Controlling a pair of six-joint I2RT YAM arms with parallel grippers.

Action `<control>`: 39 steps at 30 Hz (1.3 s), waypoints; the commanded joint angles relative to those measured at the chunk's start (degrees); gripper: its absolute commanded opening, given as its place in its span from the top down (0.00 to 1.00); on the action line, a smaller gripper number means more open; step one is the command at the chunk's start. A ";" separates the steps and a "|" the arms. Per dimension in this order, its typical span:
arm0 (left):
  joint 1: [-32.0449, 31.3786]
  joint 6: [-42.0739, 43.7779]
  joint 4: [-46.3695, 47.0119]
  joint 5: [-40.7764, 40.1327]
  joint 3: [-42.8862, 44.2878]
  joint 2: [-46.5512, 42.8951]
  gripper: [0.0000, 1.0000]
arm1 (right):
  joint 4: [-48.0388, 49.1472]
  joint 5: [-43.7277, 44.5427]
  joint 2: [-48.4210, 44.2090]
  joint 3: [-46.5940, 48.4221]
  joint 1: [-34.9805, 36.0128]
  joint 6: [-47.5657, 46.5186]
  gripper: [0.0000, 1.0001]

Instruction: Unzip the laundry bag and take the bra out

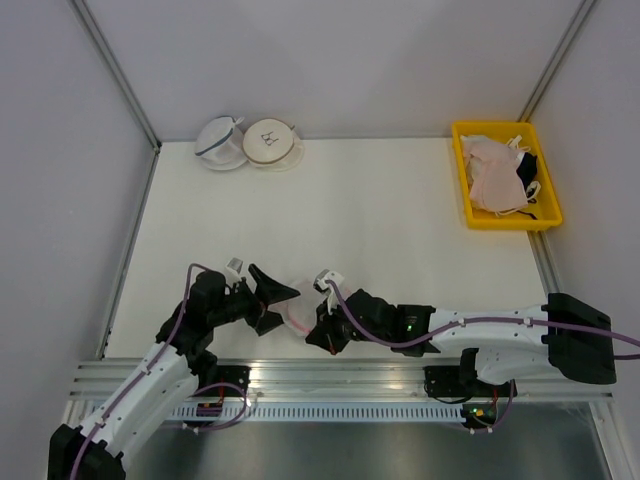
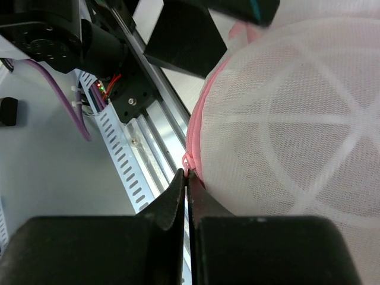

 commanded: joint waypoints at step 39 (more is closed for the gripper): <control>-8.57 2.03 11.02 -2.22 5.39 8.17 0.11 | 2.08 8.07 -2.31 -0.79 1.00 -2.40 1.00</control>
